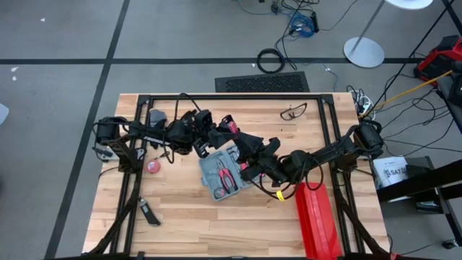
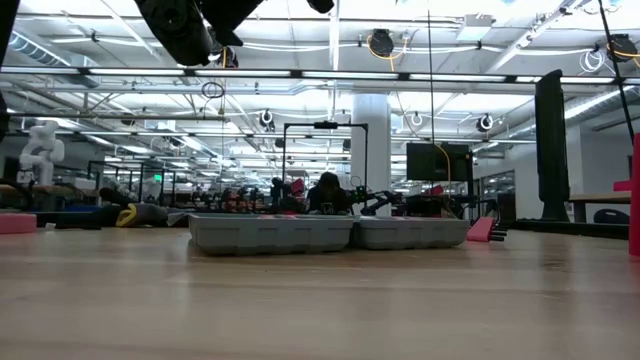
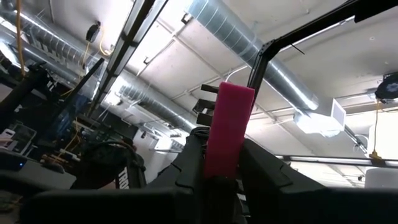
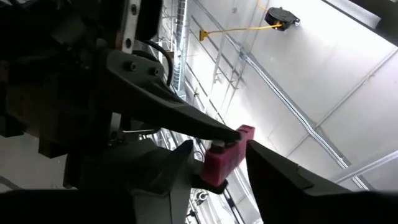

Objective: Prefit tool cases
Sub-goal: Put the red terminal block into the gray prefit tools case

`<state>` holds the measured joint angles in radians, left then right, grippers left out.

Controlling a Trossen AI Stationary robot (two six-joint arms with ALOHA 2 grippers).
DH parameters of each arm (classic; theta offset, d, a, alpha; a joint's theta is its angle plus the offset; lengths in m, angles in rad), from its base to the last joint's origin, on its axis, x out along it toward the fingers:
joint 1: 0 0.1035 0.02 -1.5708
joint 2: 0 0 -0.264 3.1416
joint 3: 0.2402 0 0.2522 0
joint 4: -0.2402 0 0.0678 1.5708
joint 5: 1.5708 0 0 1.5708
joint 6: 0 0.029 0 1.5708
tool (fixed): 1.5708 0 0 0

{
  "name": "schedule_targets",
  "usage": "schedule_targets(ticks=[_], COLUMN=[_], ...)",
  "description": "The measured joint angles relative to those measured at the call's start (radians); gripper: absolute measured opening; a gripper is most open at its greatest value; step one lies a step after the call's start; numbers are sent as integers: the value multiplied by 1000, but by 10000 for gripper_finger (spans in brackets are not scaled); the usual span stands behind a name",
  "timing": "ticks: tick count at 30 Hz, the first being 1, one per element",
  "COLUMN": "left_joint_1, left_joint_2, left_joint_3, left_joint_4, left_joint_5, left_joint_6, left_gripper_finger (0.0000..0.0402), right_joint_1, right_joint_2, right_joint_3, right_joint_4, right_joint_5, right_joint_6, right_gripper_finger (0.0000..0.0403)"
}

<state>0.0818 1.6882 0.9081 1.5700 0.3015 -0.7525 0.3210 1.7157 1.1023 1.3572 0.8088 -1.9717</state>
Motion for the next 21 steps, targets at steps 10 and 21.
schedule_targets(ticks=[10,21], left_joint_1=[-1,1], left_joint_2=[0,0], left_joint_3=[0,0], left_joint_4=[2,-3], left_joint_5=[0,-5], left_joint_6=[0,0], left_gripper_finger=[77,77], right_joint_1=[-11,-9], right_joint_2=[0,0], right_joint_3=[0,0], right_joint_4=[-1,33], right_joint_5=[3,58], right_joint_6=[34,30], right_gripper_finger=[67,22])
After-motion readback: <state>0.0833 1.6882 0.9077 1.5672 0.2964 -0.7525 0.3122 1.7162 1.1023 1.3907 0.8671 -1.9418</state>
